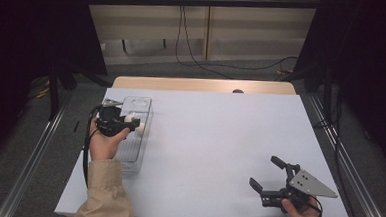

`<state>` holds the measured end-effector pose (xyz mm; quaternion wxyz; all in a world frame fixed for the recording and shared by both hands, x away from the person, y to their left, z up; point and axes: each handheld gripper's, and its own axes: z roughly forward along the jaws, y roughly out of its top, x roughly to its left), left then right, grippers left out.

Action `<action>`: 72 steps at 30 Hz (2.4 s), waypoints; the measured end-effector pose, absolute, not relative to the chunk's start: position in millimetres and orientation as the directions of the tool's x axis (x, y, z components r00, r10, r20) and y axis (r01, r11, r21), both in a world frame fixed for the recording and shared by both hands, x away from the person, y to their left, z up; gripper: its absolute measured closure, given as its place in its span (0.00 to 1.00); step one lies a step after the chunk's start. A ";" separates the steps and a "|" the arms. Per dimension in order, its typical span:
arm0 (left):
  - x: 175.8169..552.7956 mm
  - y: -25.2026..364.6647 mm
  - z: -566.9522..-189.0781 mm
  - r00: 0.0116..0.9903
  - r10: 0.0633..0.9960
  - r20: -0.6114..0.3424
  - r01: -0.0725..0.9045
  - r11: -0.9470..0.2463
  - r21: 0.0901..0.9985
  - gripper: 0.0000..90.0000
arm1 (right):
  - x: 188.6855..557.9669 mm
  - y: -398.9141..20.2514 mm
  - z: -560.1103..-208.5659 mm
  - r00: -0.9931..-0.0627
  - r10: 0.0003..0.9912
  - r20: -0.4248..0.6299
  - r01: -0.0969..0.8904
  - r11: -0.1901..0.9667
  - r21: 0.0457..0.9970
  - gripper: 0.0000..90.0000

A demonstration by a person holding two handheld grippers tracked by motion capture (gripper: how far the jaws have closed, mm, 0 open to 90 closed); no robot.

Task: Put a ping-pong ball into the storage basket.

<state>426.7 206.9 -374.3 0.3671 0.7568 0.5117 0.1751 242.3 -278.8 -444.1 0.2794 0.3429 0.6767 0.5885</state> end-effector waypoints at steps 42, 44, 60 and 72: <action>427.9 210.8 -386.4 0.382 0.919 -0.096 0.677 -0.207 0.706 0.57 | 243.0 -278.2 -444.0 -0.611 0.791 0.025 0.133 0.072 0.988 0.01; 427.9 211.5 -386.9 0.382 0.919 -0.094 0.680 -0.211 0.702 0.56 | 242.9 -278.1 -444.0 -0.611 0.791 0.026 0.133 0.070 0.989 0.01; 428.8 208.7 -390.3 0.382 0.921 -0.083 0.694 -0.226 0.684 0.56 | 243.3 -277.4 -443.8 -0.612 0.790 0.025 0.132 0.071 0.989 0.01; 428.0 207.9 -389.9 0.378 0.922 -0.085 0.695 -0.222 0.684 0.56 | 243.2 -276.8 -443.7 -0.614 0.789 0.023 0.131 0.073 0.989 0.01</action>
